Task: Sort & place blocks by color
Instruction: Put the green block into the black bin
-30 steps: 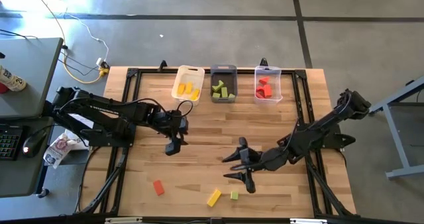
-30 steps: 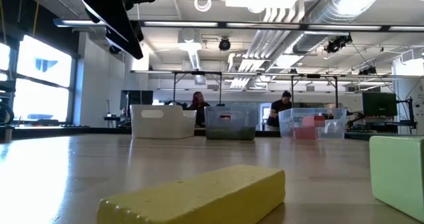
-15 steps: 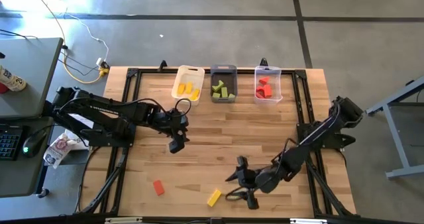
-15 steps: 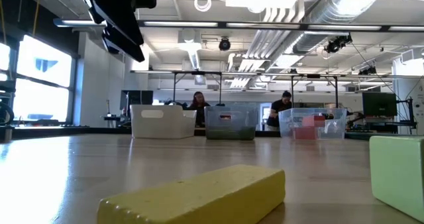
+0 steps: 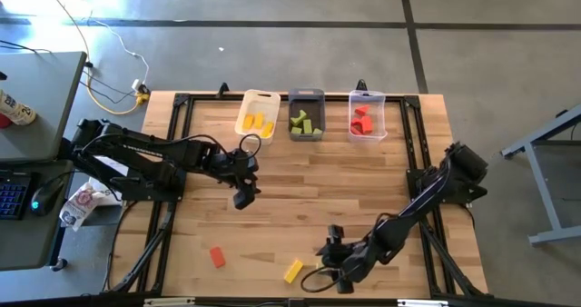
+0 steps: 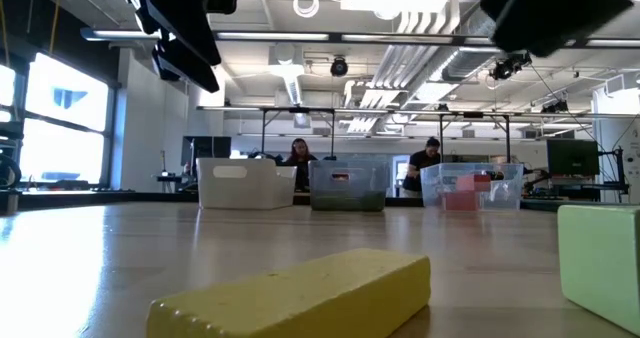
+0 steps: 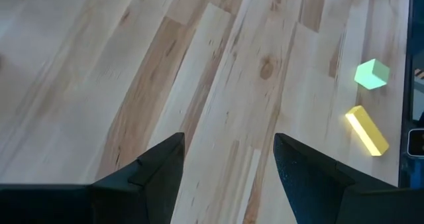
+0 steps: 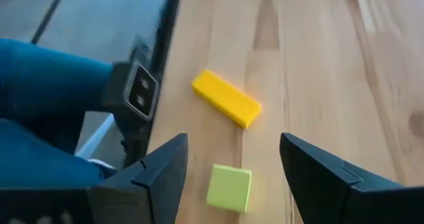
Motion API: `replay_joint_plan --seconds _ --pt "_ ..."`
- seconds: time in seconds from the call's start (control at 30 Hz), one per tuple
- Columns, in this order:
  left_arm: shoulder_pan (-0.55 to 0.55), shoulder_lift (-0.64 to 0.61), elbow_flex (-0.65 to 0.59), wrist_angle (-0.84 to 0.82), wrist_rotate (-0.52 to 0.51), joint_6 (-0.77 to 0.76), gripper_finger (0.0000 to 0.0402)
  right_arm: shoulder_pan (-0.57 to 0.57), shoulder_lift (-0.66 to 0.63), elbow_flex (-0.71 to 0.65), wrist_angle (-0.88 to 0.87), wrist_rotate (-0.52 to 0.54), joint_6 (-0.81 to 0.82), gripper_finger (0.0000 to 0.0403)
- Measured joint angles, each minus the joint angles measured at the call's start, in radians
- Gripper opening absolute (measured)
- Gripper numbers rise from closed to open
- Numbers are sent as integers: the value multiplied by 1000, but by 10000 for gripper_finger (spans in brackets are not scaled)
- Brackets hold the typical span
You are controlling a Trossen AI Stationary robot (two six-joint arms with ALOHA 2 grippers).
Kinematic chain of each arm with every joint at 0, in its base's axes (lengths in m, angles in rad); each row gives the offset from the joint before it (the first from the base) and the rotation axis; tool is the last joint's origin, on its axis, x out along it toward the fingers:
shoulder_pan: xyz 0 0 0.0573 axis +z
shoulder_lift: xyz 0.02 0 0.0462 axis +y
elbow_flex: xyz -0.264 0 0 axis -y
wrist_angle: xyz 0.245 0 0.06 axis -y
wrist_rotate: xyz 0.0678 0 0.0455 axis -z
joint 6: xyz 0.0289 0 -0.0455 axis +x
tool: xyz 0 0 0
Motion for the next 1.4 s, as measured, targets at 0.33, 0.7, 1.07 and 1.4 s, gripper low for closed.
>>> replay_joint_plan --seconds 0.33,0.7,1.07,1.4 --pt "0 0 0 0 0 -3 218 0 83 0 -14 -48 106 226" --pt "0 0 0 -2 0 -4 218 6 123 0 -14 -73 164 226" --pt "0 0 0 -2 0 -4 218 13 173 0 -2 -73 188 226" --pt "0 0 0 -2 0 -4 218 13 176 0 -1 -47 206 218"
